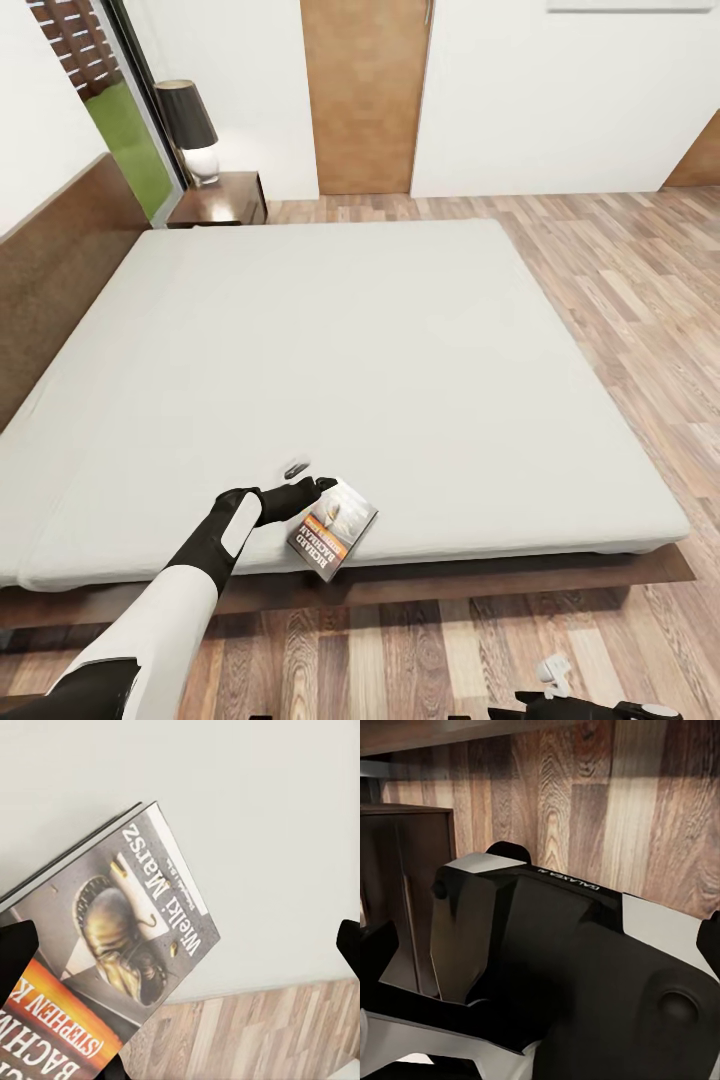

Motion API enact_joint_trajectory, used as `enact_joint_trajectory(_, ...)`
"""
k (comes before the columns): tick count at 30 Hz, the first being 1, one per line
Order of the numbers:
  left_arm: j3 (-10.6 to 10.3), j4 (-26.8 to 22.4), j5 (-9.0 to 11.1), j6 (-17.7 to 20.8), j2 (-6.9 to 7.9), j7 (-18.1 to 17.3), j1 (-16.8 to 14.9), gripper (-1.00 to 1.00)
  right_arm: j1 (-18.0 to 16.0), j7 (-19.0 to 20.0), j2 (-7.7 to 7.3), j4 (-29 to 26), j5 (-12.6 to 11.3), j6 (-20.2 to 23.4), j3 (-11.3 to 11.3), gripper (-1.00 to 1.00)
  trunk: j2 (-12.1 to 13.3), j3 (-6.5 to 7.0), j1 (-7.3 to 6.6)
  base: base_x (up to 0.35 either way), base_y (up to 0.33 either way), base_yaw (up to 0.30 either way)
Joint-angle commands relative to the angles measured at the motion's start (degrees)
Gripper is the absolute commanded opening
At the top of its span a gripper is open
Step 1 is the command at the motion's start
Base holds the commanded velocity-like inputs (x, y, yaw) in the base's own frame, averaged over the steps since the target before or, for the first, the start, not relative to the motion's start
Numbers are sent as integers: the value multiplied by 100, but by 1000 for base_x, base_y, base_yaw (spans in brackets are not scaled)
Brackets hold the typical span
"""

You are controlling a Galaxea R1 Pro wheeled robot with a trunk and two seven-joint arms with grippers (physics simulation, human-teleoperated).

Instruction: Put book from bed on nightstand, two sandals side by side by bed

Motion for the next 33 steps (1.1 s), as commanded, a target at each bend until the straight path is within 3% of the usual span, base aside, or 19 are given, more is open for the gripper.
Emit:
enact_joint_trajectory(1,42,-4,10,50,-7,-13,-3,100,-4,41,6,-7,32,60,-49,100,37,14,-22,0,0,0)
enact_joint_trajectory(33,42,-4,11,50,-7,-13,-3,100,-3,35,6,-9,32,62,-52,100,1320,589,-724,0,0,0)
